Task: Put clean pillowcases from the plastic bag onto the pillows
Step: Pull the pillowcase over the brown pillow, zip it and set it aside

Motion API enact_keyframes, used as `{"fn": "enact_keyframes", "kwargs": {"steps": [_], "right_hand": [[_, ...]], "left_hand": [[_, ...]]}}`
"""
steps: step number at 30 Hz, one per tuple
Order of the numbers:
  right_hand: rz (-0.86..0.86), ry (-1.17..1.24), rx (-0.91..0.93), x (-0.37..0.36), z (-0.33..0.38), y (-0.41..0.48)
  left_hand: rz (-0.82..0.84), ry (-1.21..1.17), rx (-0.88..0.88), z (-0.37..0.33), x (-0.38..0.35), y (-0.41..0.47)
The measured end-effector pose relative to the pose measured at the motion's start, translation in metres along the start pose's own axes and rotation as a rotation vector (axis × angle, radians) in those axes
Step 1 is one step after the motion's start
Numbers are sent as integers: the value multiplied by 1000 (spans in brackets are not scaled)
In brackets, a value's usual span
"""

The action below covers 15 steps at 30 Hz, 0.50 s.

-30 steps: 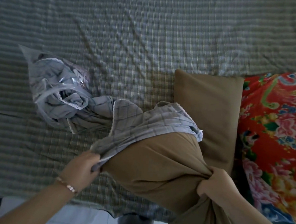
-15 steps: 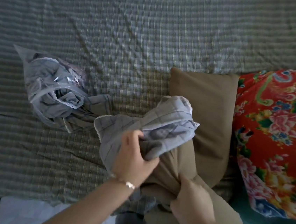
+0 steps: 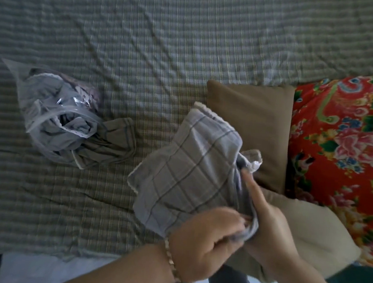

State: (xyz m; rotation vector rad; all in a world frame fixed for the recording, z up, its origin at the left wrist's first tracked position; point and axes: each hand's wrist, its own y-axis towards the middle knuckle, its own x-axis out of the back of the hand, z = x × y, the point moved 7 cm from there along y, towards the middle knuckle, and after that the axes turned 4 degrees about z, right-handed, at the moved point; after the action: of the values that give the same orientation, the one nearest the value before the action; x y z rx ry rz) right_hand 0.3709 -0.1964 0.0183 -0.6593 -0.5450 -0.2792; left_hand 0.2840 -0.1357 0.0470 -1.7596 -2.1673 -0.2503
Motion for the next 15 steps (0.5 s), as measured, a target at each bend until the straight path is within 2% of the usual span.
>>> {"fn": "enact_keyframes", "kwargs": {"steps": [2,3,4,7,8,10,11,14,15], "right_hand": [[-19,-12,-30,4,-8,3],[-49,-3,-78,8,-12,5],[-84,24,-139,13,-16,7],[-121,140,-234,20,-19,16],[-111,176,-245,18,-16,19],[-105,268,-272,12,-13,24],[-110,328,-292,8,-12,24],[-141,527,-377,-2,-13,24],[-165,594,-408,-3,-13,24]], "left_hand": [[60,97,-170,1,-9,-11],[38,235,-213,7,-9,-19],[-19,394,-182,20,-6,-26],[-347,558,191,66,38,-41],[-417,594,263,76,52,-43],[-431,709,341,91,74,-37],[-421,723,441,100,89,-32],[-443,628,912,139,129,-34],[-392,579,991,153,130,-35]]}}
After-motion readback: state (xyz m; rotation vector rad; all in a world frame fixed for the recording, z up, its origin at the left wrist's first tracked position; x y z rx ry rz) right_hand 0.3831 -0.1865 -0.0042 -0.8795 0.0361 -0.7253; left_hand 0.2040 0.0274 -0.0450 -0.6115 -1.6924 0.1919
